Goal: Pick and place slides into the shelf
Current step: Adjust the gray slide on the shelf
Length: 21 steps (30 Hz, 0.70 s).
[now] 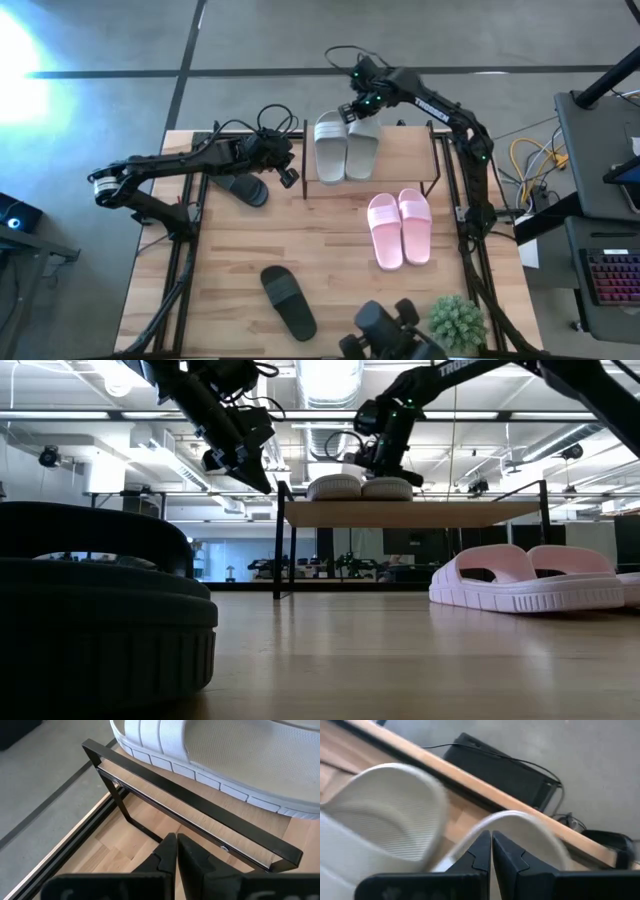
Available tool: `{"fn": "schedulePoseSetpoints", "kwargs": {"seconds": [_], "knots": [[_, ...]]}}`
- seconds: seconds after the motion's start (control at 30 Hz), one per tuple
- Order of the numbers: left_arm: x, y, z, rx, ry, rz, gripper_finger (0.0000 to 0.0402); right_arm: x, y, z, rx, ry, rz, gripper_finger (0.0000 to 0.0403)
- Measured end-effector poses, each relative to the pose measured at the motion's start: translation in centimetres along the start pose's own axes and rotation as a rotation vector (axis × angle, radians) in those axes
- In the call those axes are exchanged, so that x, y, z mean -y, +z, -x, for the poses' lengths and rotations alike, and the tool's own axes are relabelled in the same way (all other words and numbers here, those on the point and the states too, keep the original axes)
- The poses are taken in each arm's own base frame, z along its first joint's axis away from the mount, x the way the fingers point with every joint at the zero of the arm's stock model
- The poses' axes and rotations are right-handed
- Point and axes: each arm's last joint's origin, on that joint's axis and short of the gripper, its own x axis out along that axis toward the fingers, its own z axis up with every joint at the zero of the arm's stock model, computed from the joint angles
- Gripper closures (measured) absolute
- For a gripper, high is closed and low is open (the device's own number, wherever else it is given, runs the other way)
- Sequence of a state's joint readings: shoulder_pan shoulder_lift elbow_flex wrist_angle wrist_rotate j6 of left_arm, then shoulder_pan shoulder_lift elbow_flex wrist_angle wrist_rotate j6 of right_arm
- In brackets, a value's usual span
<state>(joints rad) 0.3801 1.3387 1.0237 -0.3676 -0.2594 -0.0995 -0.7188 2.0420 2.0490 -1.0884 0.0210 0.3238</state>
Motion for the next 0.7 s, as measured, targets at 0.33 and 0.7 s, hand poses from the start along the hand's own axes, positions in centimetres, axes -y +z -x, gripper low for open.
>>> {"fn": "schedulePoseSetpoints", "kwargs": {"seconds": [0.33, 0.7], "knots": [[0.0, 0.0, 0.0, -0.001, 0.000, -0.005, 0.0402, -1.5, -1.1, 0.2, -0.058, 0.002, 0.048, 0.0394], [0.0, 0.0, 0.0, -0.001, -0.001, -0.010, 0.0402, -3.1, -1.2, 0.6, -0.008, 0.034, 0.086, 0.0394]]}}
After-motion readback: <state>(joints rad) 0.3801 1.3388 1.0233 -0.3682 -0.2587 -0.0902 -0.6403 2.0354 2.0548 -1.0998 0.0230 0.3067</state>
